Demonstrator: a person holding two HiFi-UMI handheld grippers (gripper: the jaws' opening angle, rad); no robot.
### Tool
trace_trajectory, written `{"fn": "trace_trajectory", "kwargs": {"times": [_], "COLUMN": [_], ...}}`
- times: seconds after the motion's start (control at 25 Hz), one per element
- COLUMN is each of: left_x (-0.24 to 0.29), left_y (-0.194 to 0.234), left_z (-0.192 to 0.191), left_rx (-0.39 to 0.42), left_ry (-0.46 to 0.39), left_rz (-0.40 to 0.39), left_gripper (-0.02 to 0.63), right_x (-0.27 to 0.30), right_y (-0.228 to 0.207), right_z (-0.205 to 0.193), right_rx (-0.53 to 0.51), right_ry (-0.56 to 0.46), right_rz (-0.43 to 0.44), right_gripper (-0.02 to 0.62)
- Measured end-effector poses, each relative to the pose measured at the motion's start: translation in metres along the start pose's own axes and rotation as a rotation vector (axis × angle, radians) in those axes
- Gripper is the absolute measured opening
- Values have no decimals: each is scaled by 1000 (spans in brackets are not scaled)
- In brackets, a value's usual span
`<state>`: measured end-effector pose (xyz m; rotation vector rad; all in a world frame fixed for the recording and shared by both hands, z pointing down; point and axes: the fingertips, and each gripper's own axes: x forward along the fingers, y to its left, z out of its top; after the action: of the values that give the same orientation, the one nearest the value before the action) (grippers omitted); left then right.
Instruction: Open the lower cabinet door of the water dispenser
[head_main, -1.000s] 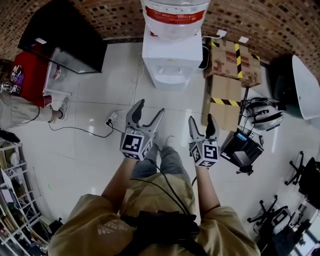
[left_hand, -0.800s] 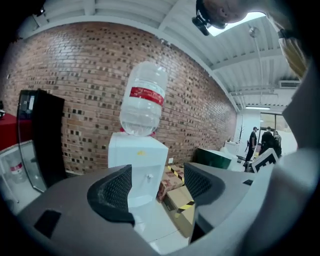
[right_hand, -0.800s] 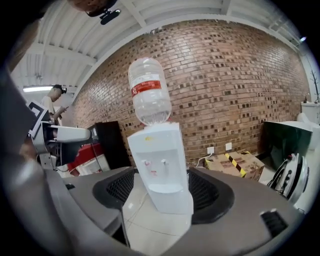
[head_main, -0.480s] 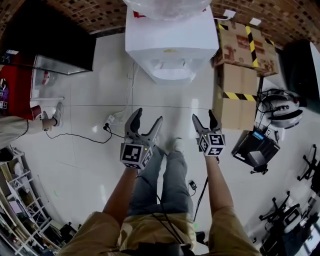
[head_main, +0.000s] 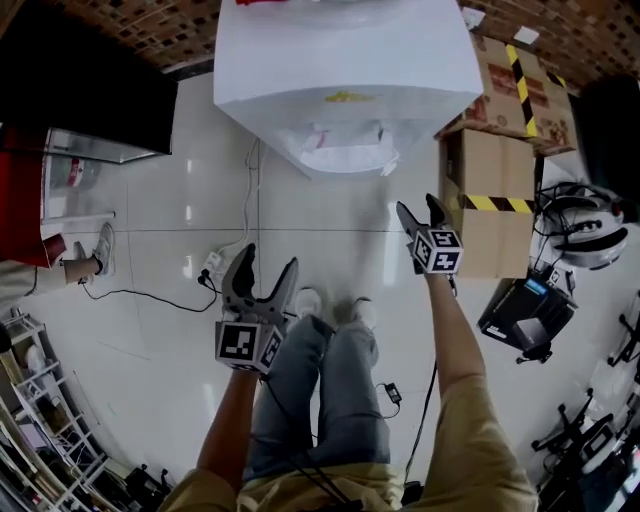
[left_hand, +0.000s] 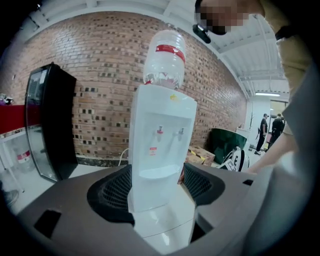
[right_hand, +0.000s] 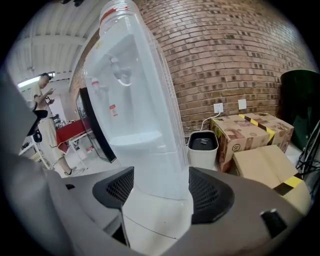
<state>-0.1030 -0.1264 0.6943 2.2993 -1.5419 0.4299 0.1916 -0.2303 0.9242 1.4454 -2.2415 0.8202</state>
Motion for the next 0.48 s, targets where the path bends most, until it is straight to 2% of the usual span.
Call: {"fn": "trace_trajectory", "kwargs": {"times": [0.12, 0.32, 0.48], "left_x": [2, 11, 26], "left_y": [15, 26, 26], "left_z": [-13, -21, -28], "left_rx": [-10, -13, -33], "left_ry": [15, 22, 19], "left_rz": [20, 27, 23], "left_gripper": [316, 316, 316], "right_x": [34, 86, 116], "right_y": [-22, -34, -32], "right_z": [6, 15, 6], "right_rx": [-39, -182, -169], "right_ry": [16, 94, 136], "right_rz": [21, 89, 142], "right_gripper": [356, 362, 362]}}
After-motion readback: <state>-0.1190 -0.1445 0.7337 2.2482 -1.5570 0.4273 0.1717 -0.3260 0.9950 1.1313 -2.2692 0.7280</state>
